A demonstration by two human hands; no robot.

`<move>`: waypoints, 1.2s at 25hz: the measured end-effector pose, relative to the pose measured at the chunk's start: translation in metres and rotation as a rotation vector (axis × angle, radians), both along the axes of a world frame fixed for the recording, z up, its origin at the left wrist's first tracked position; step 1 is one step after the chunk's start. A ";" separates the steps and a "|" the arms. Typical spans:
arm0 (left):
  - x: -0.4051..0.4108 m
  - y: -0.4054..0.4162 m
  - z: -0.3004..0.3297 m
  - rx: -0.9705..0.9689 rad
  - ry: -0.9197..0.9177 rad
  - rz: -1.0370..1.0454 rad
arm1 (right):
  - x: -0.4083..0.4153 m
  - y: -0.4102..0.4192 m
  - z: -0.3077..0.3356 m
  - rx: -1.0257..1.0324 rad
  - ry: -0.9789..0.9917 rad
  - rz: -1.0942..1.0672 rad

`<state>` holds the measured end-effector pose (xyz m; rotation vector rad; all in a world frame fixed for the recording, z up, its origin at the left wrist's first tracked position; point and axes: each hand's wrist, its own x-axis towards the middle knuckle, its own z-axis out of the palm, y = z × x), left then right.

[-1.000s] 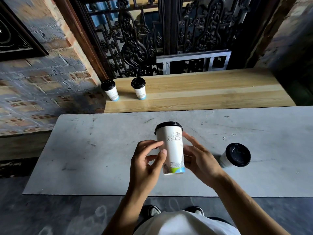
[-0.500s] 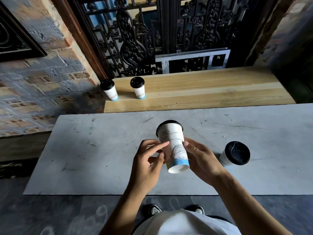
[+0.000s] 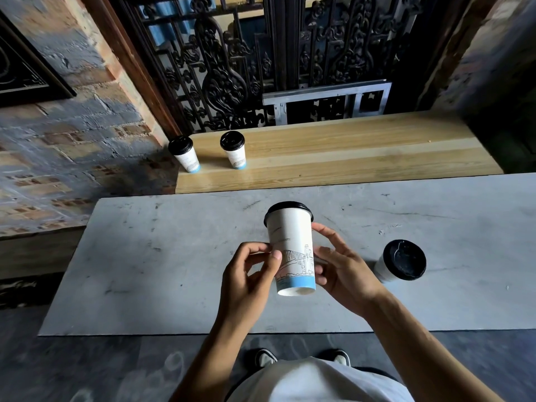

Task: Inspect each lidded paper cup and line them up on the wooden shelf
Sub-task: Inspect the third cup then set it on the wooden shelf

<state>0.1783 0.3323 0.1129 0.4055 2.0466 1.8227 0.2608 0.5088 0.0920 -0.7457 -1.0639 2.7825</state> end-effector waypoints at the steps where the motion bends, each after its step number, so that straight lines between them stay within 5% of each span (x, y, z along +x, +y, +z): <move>1: 0.000 0.000 0.002 0.002 0.000 -0.012 | 0.001 0.000 0.001 -0.004 0.008 0.020; 10: -0.002 -0.004 -0.003 -0.043 -0.012 -0.069 | 0.002 0.000 0.011 0.136 0.051 0.306; 18: -0.010 -0.006 0.003 -0.070 0.401 -0.070 | -0.002 0.009 0.010 0.072 0.103 0.299; 30: -0.005 0.000 0.001 -0.024 0.132 0.021 | -0.004 0.006 0.007 0.176 0.018 0.219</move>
